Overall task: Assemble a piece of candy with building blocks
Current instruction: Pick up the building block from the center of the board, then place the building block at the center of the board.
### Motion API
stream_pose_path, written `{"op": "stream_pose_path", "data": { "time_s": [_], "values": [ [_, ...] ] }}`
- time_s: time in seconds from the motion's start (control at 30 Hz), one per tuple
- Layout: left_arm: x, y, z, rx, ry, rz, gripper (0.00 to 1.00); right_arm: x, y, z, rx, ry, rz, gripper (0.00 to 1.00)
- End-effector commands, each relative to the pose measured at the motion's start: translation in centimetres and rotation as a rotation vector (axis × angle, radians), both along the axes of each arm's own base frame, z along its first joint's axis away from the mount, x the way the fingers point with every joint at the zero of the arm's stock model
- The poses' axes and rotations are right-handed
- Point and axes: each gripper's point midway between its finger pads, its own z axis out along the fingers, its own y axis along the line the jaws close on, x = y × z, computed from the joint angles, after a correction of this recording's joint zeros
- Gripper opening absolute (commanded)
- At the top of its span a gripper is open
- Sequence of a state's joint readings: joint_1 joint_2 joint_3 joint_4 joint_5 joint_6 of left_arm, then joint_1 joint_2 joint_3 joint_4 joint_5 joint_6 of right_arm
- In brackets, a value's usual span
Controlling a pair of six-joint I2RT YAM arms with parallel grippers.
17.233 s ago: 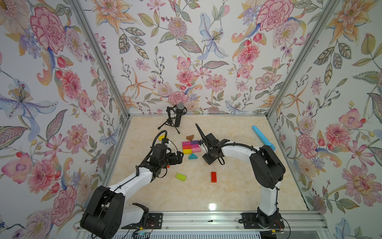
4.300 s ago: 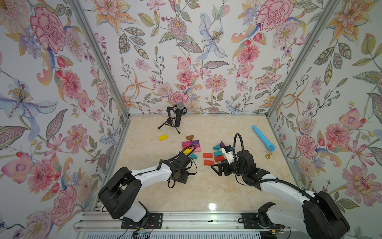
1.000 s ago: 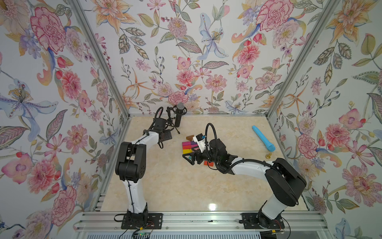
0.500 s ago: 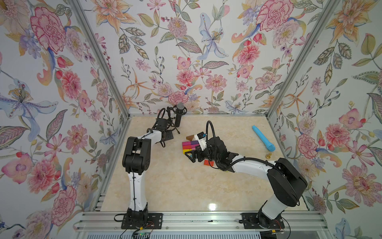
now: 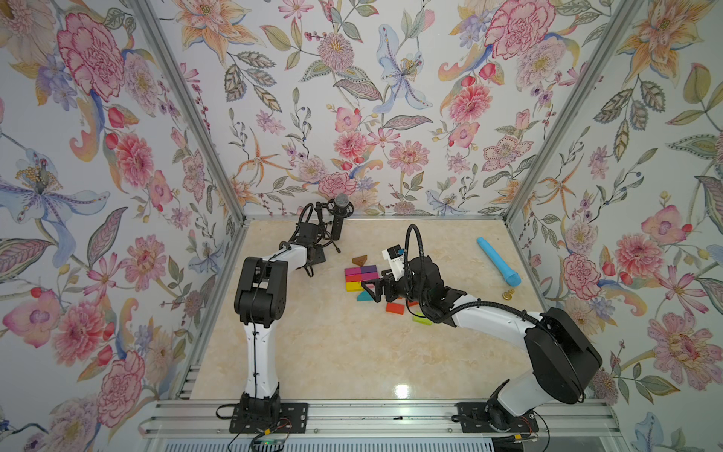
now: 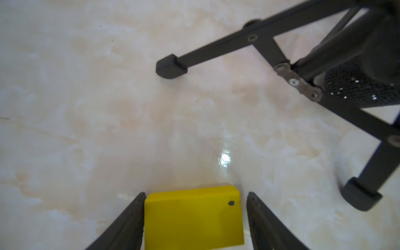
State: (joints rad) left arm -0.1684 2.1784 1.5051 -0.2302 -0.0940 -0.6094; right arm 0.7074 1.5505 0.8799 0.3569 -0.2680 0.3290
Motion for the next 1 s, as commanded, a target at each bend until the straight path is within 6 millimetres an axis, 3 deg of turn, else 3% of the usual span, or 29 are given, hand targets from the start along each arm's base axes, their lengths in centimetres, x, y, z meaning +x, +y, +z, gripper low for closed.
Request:
{"op": "stream_pose_path", "data": {
  "time_s": [0.0,0.17,0.33,0.43,0.6,0.7,0.73,0.8,0.87,0.97],
  "values": [
    [-2.1,0.8,-1.6,0.009,0.06,0.02,0.65,0.0,-1.0,0.6,0.0,-0.023,-0.02,1.0],
    [-3.7,1.0,0.0,0.015,0.038,0.027,0.5,-0.2,-1.9,0.8,-0.001,-0.024,-0.032,1.0],
    [-5.8,0.6,3.1,0.024,-0.011,0.017,0.5,-0.2,-3.4,1.5,-0.006,-0.038,-0.064,1.0],
    [-7.6,-1.4,5.8,0.01,-0.046,-0.036,0.5,-0.8,-4.4,0.9,-0.024,-0.02,-0.078,1.0],
    [-13.2,-9.1,9.0,-0.028,-0.06,-0.217,0.51,-0.1,-10.1,-2.3,-0.094,0.067,-0.209,1.0],
    [-17.5,-15.2,9.5,-0.113,-0.065,-0.316,0.51,0.1,-13.7,-3.5,-0.108,0.113,-0.291,1.0],
    [-19.0,-17.4,10.7,-0.168,-0.096,-0.345,0.51,0.2,-14.9,-3.7,-0.111,0.121,-0.323,1.0],
    [-21.7,-21.7,10.1,-0.244,-0.084,-0.409,0.51,0.4,-16.6,-3.8,-0.109,0.128,-0.367,1.0],
    [-24.1,-25.5,8.1,-0.276,-0.033,-0.462,0.51,0.5,-17.8,-3.8,-0.105,0.134,-0.401,1.0],
    [-25.9,-28.7,6.1,-0.254,0.007,-0.522,0.52,0.5,-18.5,-3.7,-0.107,0.134,-0.417,1.0]
  ]
}}
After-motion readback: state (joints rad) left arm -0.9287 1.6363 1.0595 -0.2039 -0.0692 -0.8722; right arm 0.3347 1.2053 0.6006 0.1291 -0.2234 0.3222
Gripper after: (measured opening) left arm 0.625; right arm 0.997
